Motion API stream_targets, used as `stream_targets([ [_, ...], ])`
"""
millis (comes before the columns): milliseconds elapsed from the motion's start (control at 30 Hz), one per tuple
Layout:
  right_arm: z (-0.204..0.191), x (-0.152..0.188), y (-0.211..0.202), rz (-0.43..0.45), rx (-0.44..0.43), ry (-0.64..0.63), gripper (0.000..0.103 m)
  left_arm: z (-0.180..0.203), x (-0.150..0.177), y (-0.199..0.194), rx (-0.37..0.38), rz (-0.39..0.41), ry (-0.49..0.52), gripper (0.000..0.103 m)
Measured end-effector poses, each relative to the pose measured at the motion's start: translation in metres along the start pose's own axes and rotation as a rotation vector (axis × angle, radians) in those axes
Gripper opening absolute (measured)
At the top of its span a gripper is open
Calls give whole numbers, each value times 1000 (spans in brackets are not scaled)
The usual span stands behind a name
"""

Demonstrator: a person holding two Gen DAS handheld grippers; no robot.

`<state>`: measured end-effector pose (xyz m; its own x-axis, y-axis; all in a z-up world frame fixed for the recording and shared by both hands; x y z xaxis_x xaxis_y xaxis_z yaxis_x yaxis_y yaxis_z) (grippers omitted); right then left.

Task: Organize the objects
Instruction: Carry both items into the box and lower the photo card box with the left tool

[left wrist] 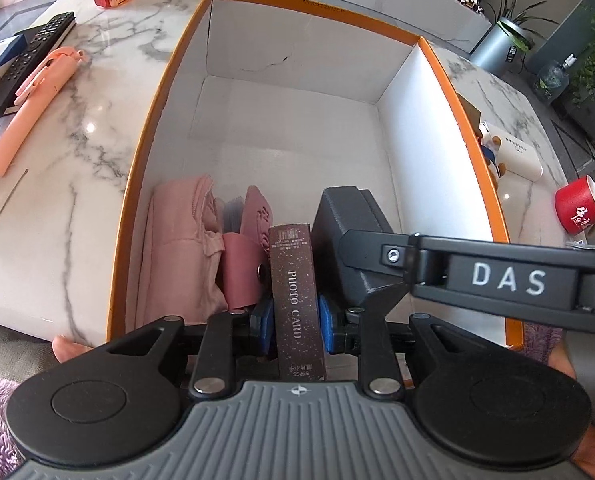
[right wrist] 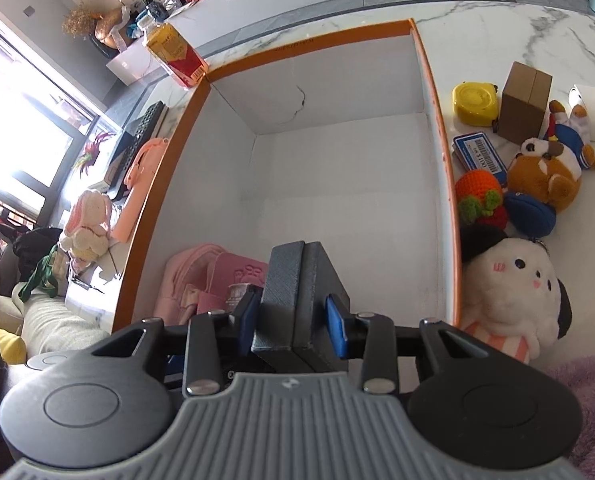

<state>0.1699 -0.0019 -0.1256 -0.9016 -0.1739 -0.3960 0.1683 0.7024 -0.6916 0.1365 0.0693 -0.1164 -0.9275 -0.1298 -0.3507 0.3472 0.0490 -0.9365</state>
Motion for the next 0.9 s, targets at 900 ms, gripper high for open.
stream_targets([
  [900, -4, -5, 1, -137, 29, -124, 27, -6, -6, -25, 109, 94, 14, 32],
])
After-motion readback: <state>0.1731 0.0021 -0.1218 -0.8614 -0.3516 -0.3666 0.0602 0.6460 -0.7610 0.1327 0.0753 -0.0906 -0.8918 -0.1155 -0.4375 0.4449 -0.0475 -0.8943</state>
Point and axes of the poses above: each gripper's, at about its wrist camera, not at the fingertips, and y roughly the way its jaws point, z to its right, x to its underside, the point moved 7 cm from there along y, roughly the way its jaws point, and after that the axes turned 15 degrees about -x, right-handed, at the moved point
